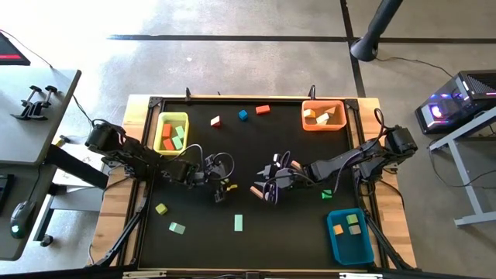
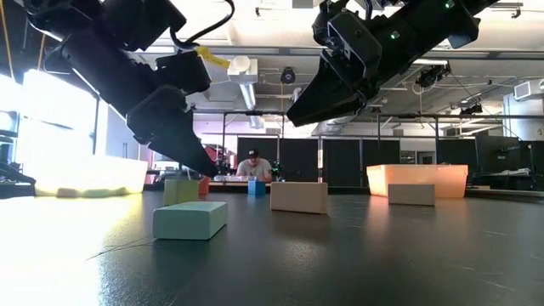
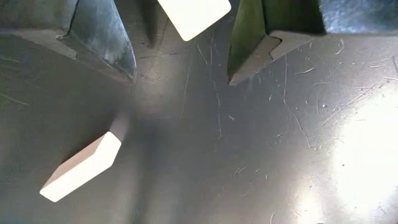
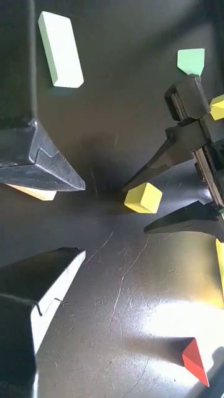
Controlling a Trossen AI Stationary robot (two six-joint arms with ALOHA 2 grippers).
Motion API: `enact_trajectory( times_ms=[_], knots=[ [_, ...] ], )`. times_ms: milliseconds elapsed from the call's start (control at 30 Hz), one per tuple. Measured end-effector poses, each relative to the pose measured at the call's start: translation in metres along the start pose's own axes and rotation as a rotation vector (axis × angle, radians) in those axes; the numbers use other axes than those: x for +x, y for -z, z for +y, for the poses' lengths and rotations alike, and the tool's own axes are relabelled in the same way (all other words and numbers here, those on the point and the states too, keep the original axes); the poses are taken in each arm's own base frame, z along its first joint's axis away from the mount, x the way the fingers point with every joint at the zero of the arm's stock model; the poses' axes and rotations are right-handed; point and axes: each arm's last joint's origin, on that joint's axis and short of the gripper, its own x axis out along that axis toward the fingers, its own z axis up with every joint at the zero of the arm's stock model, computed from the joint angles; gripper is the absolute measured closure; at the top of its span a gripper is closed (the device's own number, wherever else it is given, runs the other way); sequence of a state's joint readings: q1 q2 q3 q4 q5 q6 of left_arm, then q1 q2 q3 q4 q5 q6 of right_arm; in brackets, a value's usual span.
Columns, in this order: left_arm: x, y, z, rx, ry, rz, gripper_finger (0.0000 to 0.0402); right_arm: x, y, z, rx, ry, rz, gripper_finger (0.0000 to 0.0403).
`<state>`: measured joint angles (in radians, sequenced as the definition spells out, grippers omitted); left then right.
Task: Sort blocks by size
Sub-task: Put the light orange rectangular block into the yellow bin
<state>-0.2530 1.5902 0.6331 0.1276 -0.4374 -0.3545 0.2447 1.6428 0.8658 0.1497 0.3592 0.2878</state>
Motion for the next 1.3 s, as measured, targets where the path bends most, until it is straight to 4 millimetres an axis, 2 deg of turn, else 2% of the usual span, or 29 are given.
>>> enact_trajectory(
  times_ms=[667, 1033, 1167, 1300],
  knots=[
    [-0.001, -0.009, -0.004, 0.049, 0.029, -0.084, 0.0165, 0.000, 0.000, 0.000, 0.001, 0.001, -0.001, 0.0247],
    [0.003, -0.008, -0.005, 0.040, 0.030, -0.089, 0.0165, 0.000, -0.003, -0.001, 0.142, -0.002, -0.020, 0.0247],
    [0.004, -0.007, -0.005, 0.031, 0.011, -0.089, 0.0165, 0.000, -0.007, 0.000, 0.254, -0.020, -0.058, 0.0247],
    [0.003, -0.006, -0.006, 0.030, 0.013, -0.090, 0.0165, 0.001, -0.002, -0.002, 0.193, -0.014, 0.003, 0.0247]
  ],
)
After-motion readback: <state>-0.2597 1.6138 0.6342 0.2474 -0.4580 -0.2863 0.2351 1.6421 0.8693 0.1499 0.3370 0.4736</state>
